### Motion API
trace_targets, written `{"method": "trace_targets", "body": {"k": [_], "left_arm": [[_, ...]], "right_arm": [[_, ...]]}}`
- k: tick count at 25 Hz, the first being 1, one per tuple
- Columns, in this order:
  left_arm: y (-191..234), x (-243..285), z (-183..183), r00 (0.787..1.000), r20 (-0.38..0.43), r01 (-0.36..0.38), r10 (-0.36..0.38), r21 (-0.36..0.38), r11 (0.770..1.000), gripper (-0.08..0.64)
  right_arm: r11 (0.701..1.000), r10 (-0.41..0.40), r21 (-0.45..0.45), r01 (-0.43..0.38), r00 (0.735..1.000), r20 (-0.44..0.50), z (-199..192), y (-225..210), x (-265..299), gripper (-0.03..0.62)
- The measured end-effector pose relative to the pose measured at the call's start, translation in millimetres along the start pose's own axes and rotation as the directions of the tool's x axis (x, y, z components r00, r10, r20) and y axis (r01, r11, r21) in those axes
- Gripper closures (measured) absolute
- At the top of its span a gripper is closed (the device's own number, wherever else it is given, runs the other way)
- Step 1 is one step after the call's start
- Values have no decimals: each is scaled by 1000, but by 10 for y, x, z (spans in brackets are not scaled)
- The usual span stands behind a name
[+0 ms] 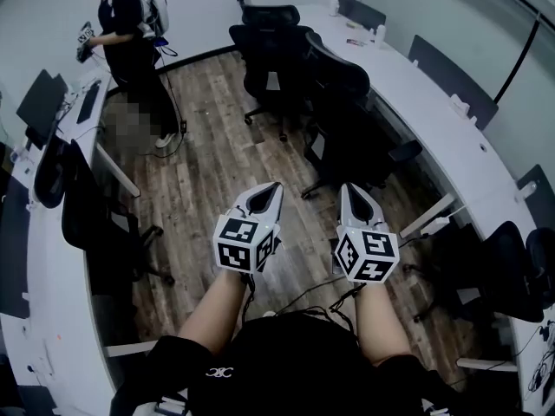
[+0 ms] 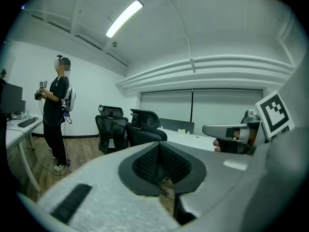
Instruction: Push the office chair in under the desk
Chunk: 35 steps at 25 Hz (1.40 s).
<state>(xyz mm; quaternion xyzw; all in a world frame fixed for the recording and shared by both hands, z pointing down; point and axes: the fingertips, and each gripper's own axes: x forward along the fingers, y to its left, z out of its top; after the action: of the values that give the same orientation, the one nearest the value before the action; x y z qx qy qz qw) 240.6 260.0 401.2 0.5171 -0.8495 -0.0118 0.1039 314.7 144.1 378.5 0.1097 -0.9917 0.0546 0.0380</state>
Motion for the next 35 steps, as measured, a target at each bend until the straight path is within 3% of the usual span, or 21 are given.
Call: {"method": "trace_targets", "body": {"k": [7,22,35], "left_arm": [[198,-78,-158,999,-23,47,-47,16,999,549],[732,98,-190,998,-41,52,-51,18,998,549],[1422,1172,29,998,-49,33,-30,61,998,549]], "right_arm": [[997,-75,29,75,997,5,-122,118,22,584],[989,-142,-37,141,989,-30,-241,10,480,584],[985,-164,-47,164,986,-9,-140,-538,1655,583]]}}
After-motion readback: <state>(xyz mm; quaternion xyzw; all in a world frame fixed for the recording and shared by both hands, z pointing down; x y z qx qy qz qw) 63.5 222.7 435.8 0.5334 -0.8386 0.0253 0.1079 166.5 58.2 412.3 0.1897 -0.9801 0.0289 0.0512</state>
